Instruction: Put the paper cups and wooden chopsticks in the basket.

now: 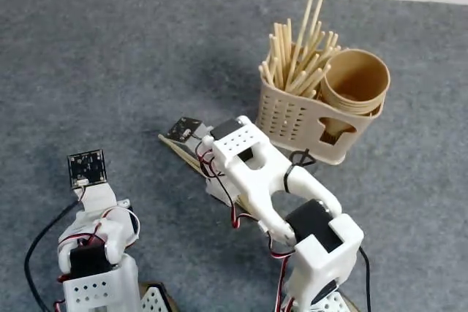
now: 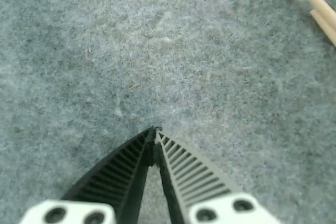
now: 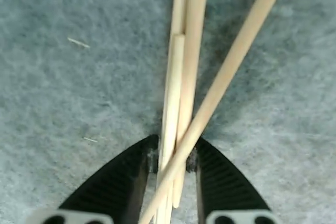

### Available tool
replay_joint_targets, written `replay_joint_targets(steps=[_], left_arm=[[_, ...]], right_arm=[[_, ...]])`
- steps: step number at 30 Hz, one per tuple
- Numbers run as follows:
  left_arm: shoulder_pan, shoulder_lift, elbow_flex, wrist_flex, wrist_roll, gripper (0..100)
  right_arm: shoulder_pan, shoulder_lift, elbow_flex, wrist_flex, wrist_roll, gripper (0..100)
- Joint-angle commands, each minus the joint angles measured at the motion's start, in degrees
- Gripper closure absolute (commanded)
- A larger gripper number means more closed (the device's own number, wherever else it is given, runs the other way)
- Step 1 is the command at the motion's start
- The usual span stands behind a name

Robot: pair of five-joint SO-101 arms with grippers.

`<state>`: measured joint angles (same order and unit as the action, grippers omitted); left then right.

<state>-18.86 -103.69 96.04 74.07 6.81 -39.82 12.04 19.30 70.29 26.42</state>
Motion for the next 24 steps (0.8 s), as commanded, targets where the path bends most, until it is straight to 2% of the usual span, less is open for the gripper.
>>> replay_joint_targets(steps=[1, 11, 15, 24], left_arm=[[1.4, -0.7, 1.1, 0.4, 0.0, 99], [1.4, -0.7, 1.1, 0.4, 0.0, 99], [1.4, -0.7, 1.1, 0.4, 0.0, 99], [1.4, -0.7, 1.1, 0.4, 0.0, 99]], right_arm=[[1.8, -3.8, -0.4, 0.5, -0.7, 89.3], [2.2, -5.1, -0.4, 0.5, -0.7, 89.3], [2.8, -9.3, -0.1, 0.4, -0.7, 93.4], [3.1, -8.3, 0.0, -4.4, -0.7, 93.9]])
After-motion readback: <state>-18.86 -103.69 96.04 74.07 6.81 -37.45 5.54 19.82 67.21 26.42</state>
